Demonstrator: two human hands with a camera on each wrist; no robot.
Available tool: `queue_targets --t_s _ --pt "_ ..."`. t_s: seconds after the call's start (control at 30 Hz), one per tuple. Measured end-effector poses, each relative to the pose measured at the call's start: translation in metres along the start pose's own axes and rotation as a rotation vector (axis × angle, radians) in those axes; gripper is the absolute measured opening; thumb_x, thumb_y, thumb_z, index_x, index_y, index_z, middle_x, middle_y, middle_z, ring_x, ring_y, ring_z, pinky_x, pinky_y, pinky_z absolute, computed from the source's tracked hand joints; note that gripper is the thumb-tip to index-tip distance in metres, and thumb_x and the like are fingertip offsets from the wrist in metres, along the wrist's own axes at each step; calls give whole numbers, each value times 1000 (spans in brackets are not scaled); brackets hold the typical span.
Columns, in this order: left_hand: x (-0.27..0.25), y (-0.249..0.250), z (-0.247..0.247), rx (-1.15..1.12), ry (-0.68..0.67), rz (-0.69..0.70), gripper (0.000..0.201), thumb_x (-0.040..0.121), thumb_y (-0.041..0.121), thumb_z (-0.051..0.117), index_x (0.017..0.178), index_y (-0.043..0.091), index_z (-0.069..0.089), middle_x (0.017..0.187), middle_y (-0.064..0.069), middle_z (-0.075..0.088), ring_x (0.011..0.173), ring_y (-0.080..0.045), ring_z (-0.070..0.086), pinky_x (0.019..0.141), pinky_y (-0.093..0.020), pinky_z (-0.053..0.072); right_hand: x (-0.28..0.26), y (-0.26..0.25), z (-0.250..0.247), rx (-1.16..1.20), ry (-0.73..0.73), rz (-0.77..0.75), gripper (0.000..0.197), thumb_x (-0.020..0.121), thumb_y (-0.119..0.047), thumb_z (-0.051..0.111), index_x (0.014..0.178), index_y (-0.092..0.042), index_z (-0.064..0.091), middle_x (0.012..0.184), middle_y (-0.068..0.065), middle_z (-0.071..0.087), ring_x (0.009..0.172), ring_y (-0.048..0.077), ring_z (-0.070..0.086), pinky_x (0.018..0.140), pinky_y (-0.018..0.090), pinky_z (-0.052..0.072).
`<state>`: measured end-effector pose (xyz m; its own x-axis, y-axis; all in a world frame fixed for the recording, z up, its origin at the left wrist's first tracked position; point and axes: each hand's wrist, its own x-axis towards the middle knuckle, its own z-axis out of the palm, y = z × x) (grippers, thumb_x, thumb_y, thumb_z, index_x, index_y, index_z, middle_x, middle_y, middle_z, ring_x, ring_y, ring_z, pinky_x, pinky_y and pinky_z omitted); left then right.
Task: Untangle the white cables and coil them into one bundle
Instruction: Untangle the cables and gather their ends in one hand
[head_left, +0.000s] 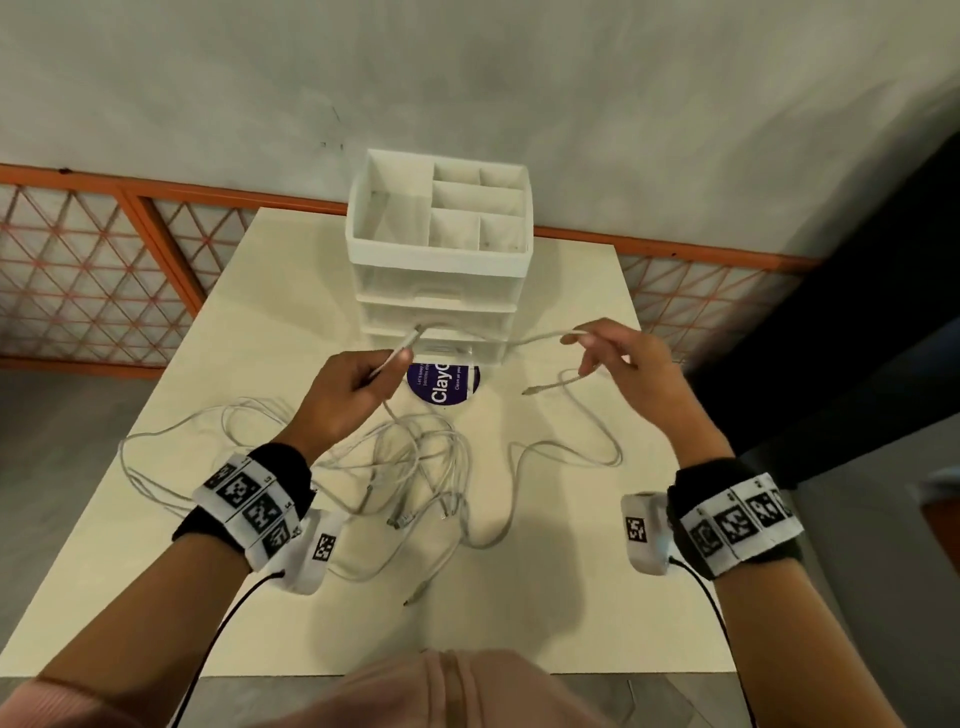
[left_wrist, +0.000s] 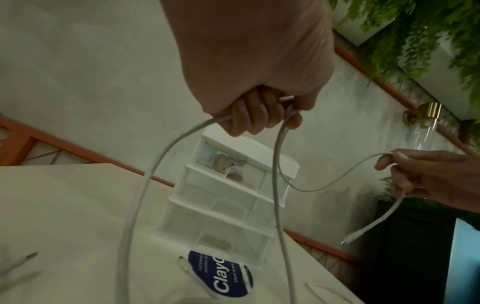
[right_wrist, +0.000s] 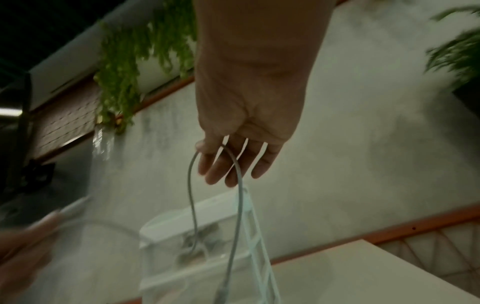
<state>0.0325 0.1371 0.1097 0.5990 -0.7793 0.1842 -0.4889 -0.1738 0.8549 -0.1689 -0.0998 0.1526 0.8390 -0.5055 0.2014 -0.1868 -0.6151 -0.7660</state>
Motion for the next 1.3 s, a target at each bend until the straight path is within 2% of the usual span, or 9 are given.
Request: queue_targets --t_s 0.27,0.4,0.47,0.57,0.63,0.7,0.93,1.1,1.3 --pt "-17 -21 -14 92 -631 -222 41 88 44 57 64 15 74 46 3 32 46 -7 29 51 -11 27 -79 72 14 -200 -915 504 24 80 -14 71 103 -19 73 75 -25 70 67 -19 57 77 9 41" --pt "-32 -29 -10 109 -929 -362 37 79 56 56 85 27 79 54 -2 30 54 -15 28 54 -16 24 -93 89 45 -413 -1201 642 35 76 -23 75 110 -20 71 110 -4 71 86 -5 60 84 12 42" --pt "-37 -33 -9 87 -894 -395 44 82 57 52 78 21 76 53 6 42 57 -10 44 59 -18 28 -78 89 51 -418 -1122 627 25 71 -30 78 95 -22 74 103 1 73 86 8 62 81 21 45" --pt "-41 -37 -12 94 -855 -411 59 92 49 46 41 20 55 56 6 65 98 -26 67 75 -24 38 -40 75 61 -302 -822 526 16 79 -28 73 74 -15 67 68 -1 65 59 8 55 58 15 43" --pt "-43 -33 -16 85 -868 -428 56 93 50 44 43 33 63 67 -17 67 85 -23 63 86 -31 41 -14 67 79 -260 -647 455 12 86 -20 65 78 -11 63 66 2 61 55 8 53 51 12 42" --pt "-46 -32 -20 59 -875 -466 45 91 52 44 63 36 75 56 -13 55 65 -11 50 91 -30 41 4 67 107 -198 -541 436 6 88 -13 60 83 -10 61 74 8 62 57 12 55 53 18 43" --pt "-51 -35 -20 56 -763 -500 45 91 50 42 92 23 77 51 5 39 49 -3 40 67 -5 38 10 84 182 -131 -441 482 18 88 -15 62 97 0 60 95 17 66 85 26 58 64 23 34" --pt "-44 -38 -24 -30 -587 -486 45 97 42 40 86 15 75 51 5 37 43 -6 30 47 -16 29 29 62 153 265 -268 534 11 90 -4 49 84 -11 46 71 8 65 59 14 61 67 32 48" --pt "-17 -28 -14 -268 -378 -507 45 100 35 38 91 3 68 54 3 36 45 -9 24 41 -18 23 41 -5 88 463 -209 247 22 97 -13 46 110 3 54 79 8 65 46 7 45 48 17 36"
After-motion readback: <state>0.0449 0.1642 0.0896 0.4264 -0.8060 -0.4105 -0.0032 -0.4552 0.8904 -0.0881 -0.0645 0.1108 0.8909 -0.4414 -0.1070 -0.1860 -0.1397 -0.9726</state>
